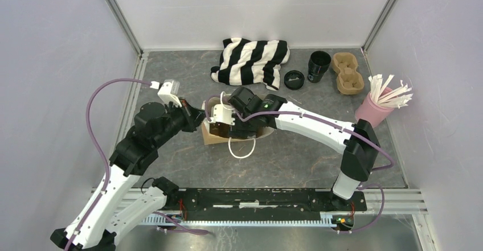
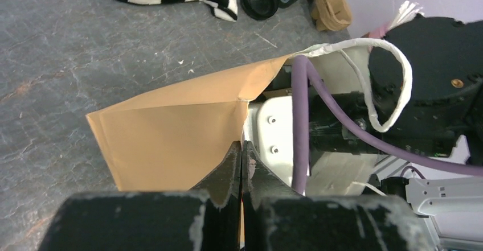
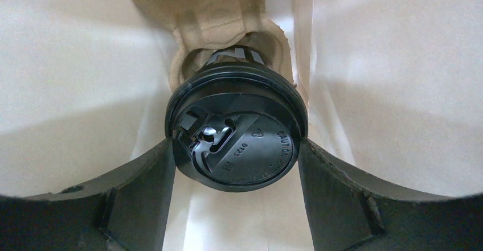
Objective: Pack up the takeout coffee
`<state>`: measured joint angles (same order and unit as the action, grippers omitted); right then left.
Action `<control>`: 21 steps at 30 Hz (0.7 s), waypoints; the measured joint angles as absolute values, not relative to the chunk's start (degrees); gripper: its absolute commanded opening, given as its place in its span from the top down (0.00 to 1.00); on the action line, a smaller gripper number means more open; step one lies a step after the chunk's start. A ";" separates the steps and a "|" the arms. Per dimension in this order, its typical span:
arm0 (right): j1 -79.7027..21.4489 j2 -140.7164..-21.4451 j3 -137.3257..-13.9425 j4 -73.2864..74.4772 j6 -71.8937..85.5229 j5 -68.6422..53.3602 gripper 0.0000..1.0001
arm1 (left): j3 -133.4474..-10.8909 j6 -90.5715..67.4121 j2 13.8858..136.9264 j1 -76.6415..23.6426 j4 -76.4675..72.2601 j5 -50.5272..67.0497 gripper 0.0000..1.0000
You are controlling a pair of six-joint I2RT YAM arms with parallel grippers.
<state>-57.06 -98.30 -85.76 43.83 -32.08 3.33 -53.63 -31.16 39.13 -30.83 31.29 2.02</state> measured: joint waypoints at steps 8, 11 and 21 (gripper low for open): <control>-58.24 -101.49 -90.83 52.45 -26.68 0.93 0.47 | -58.63 -32.32 44.29 -30.81 37.50 -3.95 0.98; -58.24 -103.53 -91.79 52.80 -25.69 0.62 0.47 | -59.27 -32.27 45.80 -30.81 39.42 -7.53 0.98; -58.41 -107.96 -93.84 50.43 -24.82 -0.36 0.47 | -60.73 -28.01 49.93 -30.83 41.21 -14.61 0.98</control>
<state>-58.41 -107.96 -93.84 50.43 -24.82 -0.36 -60.73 -28.01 49.93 -30.83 41.21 -14.61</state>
